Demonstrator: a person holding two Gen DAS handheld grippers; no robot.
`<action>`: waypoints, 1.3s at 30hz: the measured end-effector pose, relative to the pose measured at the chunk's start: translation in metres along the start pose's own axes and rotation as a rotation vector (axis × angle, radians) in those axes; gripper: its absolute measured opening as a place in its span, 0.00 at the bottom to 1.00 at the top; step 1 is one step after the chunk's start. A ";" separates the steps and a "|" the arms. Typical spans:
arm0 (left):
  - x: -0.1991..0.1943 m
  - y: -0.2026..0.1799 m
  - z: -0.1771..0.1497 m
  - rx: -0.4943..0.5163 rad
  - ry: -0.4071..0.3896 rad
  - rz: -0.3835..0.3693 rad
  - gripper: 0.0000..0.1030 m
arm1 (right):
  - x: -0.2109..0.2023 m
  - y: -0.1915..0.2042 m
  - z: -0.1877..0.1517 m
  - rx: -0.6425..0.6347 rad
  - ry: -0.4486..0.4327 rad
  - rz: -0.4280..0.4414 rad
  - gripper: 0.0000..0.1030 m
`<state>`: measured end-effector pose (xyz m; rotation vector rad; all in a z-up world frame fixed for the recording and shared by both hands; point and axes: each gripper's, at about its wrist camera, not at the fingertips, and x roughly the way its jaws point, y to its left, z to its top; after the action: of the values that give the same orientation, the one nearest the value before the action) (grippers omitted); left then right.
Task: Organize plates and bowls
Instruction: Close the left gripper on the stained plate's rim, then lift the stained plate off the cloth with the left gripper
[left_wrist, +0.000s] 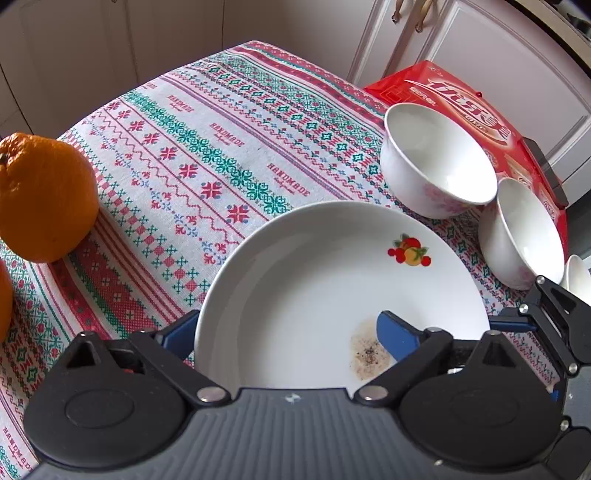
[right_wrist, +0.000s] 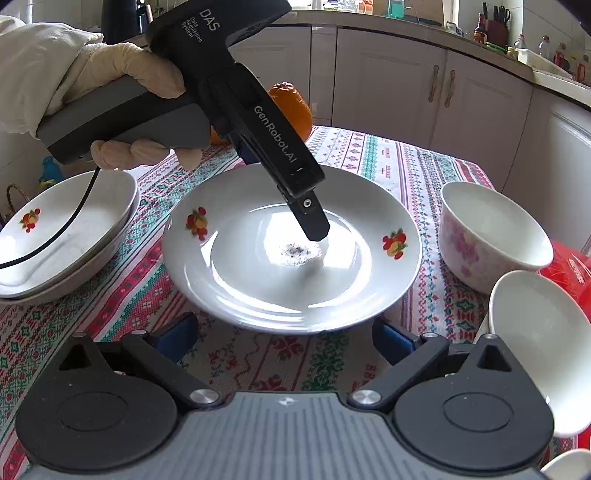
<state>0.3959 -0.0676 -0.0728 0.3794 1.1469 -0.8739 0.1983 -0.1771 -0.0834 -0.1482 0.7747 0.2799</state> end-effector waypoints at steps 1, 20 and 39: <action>0.000 0.001 0.001 -0.002 0.001 -0.006 0.93 | 0.002 -0.001 0.001 0.003 0.001 -0.009 0.96; -0.002 0.003 0.003 0.041 0.026 -0.054 0.86 | 0.003 0.004 0.002 -0.017 -0.007 -0.040 0.95; -0.040 -0.009 -0.020 0.006 -0.029 -0.045 0.85 | -0.027 0.014 0.006 -0.071 -0.051 -0.014 0.95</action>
<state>0.3712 -0.0436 -0.0427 0.3458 1.1294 -0.9197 0.1794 -0.1673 -0.0602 -0.2132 0.7129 0.2969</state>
